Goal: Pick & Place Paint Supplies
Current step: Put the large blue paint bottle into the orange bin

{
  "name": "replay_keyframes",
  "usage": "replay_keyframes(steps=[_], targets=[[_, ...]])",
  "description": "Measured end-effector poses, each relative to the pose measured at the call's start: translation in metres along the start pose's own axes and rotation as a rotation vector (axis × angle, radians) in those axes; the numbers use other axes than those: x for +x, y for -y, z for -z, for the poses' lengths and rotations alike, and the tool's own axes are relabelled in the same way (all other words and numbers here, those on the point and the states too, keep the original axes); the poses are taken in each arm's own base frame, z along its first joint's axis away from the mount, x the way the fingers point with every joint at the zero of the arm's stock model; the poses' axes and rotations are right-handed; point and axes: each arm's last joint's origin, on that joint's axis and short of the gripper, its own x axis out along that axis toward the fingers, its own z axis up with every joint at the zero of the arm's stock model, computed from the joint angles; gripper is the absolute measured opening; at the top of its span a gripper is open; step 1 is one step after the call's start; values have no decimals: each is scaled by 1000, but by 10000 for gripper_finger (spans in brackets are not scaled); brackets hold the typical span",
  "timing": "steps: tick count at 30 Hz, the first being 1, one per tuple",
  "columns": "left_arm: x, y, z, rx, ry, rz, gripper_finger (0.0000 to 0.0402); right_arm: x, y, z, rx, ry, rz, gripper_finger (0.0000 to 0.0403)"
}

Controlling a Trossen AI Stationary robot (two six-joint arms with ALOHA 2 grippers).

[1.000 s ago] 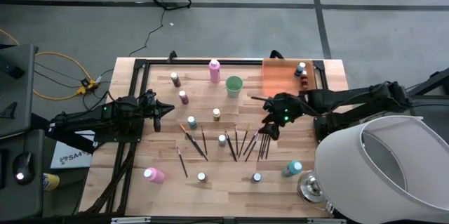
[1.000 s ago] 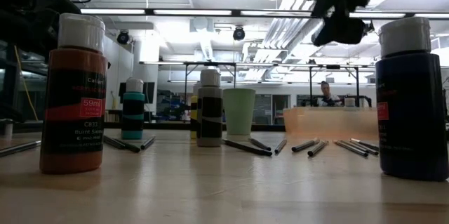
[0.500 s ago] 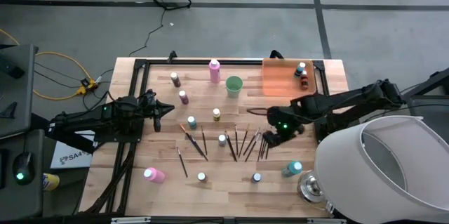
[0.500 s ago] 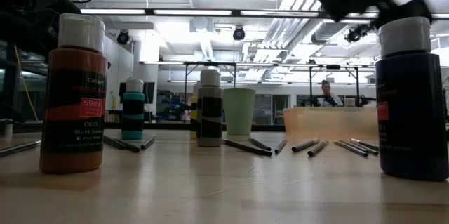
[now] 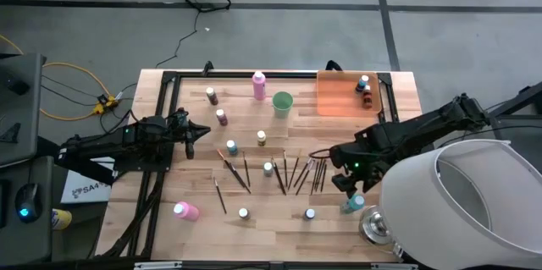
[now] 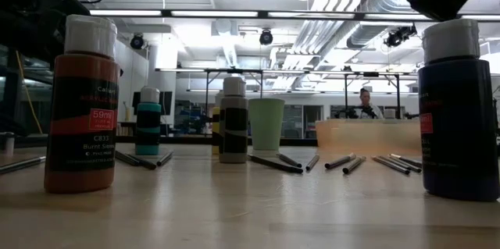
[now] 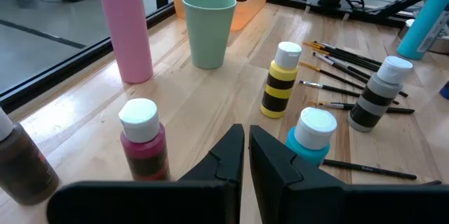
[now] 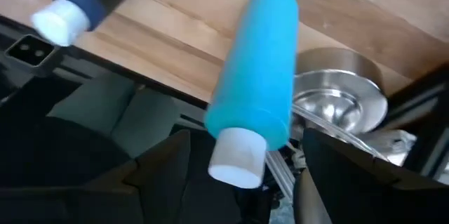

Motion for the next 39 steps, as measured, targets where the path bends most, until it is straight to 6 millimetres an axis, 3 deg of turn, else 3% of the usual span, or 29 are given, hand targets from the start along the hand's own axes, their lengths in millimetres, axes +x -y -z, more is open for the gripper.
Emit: replay_keyframes(steps=[11, 31, 39], targets=[[0, 0, 0, 0, 0, 0, 22, 11, 1, 17, 44, 37, 51, 270], [0, 0, 0, 0, 0, 0, 22, 18, -3, 27, 77, 79, 16, 268], [0, 0, 0, 0, 0, 0, 22, 18, -5, 27, 66, 94, -5, 198]])
